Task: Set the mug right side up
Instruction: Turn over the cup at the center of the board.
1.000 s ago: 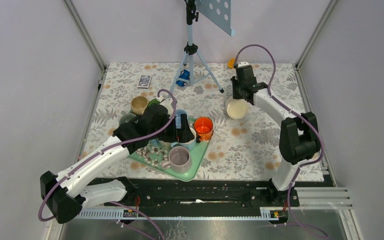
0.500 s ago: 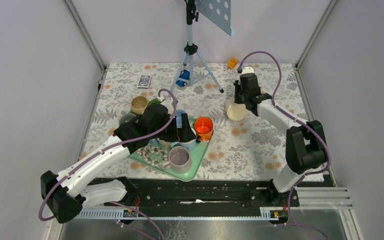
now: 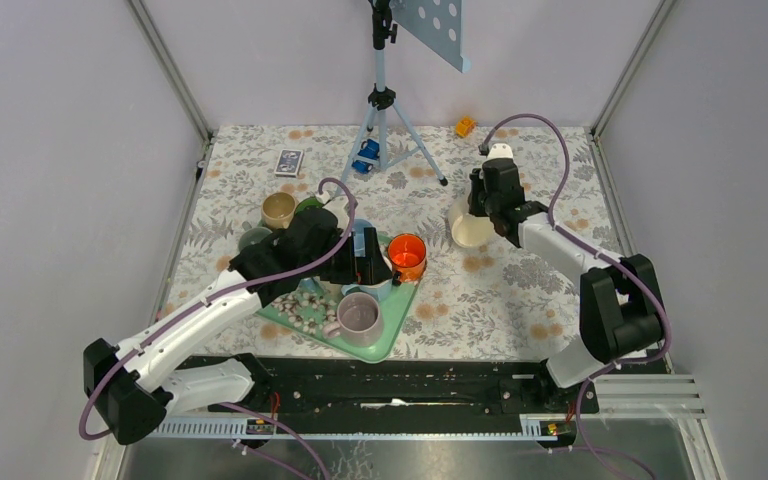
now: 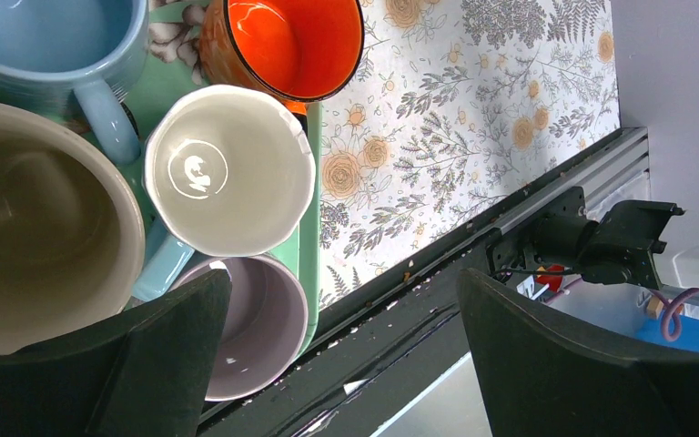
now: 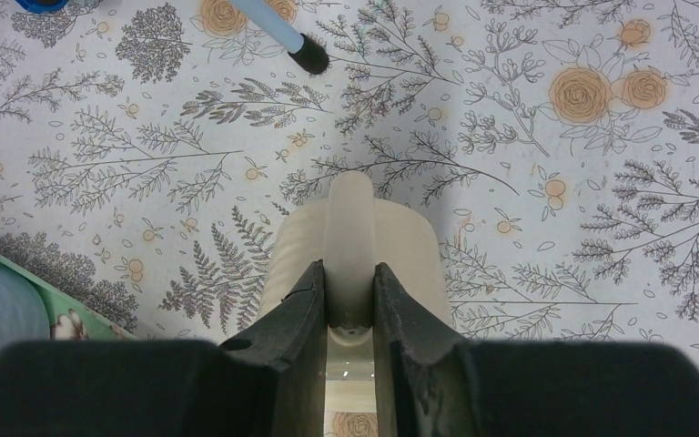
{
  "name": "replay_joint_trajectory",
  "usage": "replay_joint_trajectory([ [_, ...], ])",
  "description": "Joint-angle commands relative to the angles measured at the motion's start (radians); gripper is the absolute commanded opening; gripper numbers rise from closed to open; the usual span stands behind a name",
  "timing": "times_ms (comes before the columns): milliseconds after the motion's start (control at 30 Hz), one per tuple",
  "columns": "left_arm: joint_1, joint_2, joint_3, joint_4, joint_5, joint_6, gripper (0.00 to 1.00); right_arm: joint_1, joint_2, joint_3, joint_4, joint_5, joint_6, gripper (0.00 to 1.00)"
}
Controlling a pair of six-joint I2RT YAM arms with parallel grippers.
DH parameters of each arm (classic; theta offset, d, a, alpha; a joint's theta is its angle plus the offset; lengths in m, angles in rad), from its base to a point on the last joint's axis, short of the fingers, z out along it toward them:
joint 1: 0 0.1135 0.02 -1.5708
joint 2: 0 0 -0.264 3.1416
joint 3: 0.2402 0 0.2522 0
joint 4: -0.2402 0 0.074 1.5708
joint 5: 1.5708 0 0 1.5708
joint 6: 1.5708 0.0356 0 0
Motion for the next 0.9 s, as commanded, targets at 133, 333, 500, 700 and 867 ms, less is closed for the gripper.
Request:
replay_joint_trajectory([
  [133, 0.005, 0.012, -0.003, 0.051, 0.019, -0.010, 0.99, 0.019, -0.039, -0.040, -0.024, 0.012, 0.038, 0.21],
  [333, 0.006, 0.017, -0.002, 0.051, 0.019, -0.011, 0.99, 0.019, -0.037, -0.042, -0.068, 0.016, 0.037, 0.25],
  [500, 0.005, 0.024, -0.004, 0.055, 0.021, -0.012, 0.99, 0.019, -0.033, -0.048, -0.083, 0.015, 0.044, 0.28],
  [700, 0.006, 0.031, -0.004, 0.059, 0.027, -0.012, 0.99, 0.019, -0.026, -0.042, -0.101, 0.018, 0.048, 0.32],
  [867, 0.006, 0.030, -0.008, 0.062, 0.028, -0.013, 0.99, 0.019, -0.016, -0.039, -0.114, 0.020, 0.046, 0.35],
])
